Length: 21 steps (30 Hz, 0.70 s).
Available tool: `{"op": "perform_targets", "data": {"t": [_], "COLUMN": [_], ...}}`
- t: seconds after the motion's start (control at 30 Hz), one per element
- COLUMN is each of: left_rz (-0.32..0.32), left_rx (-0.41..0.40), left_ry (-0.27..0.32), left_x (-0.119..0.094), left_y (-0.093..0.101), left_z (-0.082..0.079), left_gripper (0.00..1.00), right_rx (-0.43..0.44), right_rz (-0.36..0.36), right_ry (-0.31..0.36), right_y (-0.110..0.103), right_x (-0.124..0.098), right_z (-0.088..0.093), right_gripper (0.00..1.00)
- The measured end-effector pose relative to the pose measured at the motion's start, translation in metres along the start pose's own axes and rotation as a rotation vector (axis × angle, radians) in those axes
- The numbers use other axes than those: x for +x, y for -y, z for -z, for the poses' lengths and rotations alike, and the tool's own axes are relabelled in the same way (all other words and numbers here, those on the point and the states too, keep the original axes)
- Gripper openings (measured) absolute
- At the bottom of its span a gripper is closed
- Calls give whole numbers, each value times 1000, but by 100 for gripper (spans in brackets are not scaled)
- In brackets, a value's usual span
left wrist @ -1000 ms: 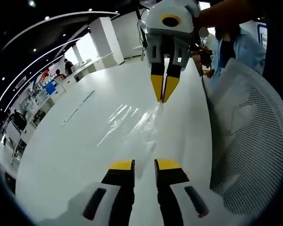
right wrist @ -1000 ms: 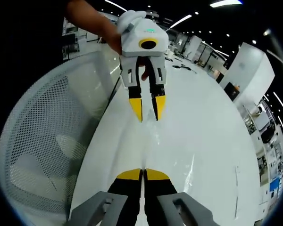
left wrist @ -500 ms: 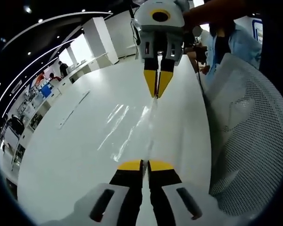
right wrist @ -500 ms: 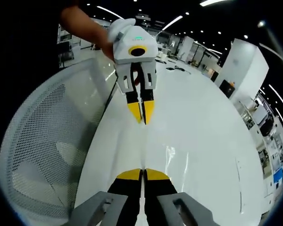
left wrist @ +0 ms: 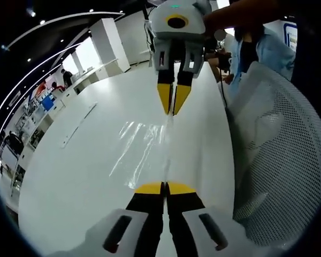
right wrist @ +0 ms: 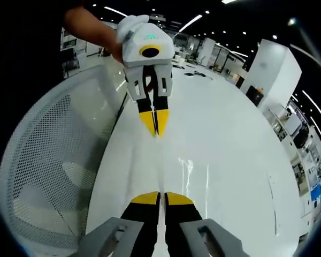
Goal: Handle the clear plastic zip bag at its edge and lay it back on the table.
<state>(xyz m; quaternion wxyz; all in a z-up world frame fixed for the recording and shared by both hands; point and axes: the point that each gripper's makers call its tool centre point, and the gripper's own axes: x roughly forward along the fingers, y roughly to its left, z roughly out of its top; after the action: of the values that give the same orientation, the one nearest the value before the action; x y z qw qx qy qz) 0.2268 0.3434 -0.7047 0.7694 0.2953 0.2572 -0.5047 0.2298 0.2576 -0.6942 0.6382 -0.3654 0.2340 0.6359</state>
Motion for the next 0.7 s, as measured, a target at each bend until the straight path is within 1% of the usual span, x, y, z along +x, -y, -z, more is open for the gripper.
{"op": "perform_targets", "data": {"t": [0.17,0.27,0.47,0.7], "left_rz": [5,9,13,16], "left_rx": [9,12,20,24], "left_ry": [-3,-2,-2,2], "left_x": [1,1,2,1], "left_y": [-1,-1,1,1], "left_z": [0,-1,-6,-11], "left_gripper": [0,0,0,0], "right_rx": [32,40,27,16], "right_rz": [5,9,9,9], "right_ry": [15,32,50,67], "right_y": [0,0,0,-1], "right_x": [2,3,9,14], "right_z": [-3,-10,-21,-31], "right_gripper": [4,5,5,5]}}
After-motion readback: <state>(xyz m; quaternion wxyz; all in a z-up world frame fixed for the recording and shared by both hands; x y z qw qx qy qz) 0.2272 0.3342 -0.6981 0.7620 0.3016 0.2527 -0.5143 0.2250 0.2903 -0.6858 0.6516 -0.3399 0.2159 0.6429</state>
